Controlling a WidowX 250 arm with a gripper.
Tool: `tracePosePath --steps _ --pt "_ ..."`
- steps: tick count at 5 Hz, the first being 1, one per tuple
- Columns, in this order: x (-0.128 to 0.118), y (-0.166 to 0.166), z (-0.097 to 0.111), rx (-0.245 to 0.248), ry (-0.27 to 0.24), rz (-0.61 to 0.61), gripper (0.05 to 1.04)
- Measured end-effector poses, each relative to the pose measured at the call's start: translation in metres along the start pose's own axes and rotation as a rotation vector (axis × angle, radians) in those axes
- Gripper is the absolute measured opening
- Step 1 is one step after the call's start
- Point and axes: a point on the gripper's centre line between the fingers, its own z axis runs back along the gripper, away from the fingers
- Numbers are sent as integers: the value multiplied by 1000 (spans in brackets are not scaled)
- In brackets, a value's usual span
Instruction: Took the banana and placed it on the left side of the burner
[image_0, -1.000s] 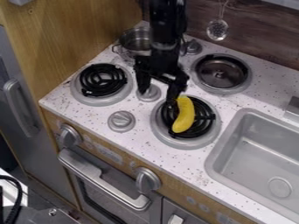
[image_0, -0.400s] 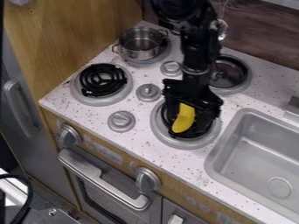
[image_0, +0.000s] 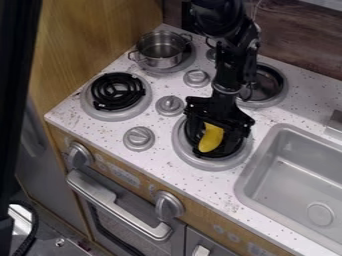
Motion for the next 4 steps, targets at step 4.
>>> tracePosePath --steps 4 --pt "24 20 -7 10 -7 -27 563"
